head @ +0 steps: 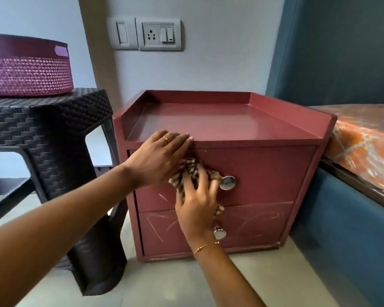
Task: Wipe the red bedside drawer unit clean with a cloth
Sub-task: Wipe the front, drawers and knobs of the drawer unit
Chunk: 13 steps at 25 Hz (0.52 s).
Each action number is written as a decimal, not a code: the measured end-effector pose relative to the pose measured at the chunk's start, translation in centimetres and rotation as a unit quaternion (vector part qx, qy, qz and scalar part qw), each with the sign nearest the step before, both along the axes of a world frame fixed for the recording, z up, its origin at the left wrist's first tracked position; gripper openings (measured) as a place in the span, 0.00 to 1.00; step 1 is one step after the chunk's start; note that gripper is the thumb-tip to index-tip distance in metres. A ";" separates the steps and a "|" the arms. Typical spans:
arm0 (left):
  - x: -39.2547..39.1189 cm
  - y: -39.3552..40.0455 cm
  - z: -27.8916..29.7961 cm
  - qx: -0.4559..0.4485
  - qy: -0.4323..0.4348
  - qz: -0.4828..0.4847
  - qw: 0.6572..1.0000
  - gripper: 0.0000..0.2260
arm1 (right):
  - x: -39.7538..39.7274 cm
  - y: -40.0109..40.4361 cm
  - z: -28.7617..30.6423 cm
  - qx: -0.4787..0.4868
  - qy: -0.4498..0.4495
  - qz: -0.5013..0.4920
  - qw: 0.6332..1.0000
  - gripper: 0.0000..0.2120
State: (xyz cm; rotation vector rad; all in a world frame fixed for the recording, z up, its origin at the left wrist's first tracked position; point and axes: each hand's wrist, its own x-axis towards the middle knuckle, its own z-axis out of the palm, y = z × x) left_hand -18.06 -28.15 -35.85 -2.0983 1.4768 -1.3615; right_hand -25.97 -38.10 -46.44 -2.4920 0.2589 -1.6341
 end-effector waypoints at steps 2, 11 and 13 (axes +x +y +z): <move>-0.3 -0.2 -0.9 -0.040 0.023 0.001 0.999 0.22 | -0.6 0.4 -1.0 -0.088 0.042 0.043 0.994 0.15; 0.3 0.9 -1.5 -0.030 0.071 0.007 0.997 0.26 | 1.2 0.8 2.8 0.215 -0.095 -0.038 0.971 0.17; 0.2 0.9 -1.6 -0.024 0.076 0.010 0.997 0.26 | 0.6 3.1 0.9 0.127 -0.037 0.018 0.991 0.17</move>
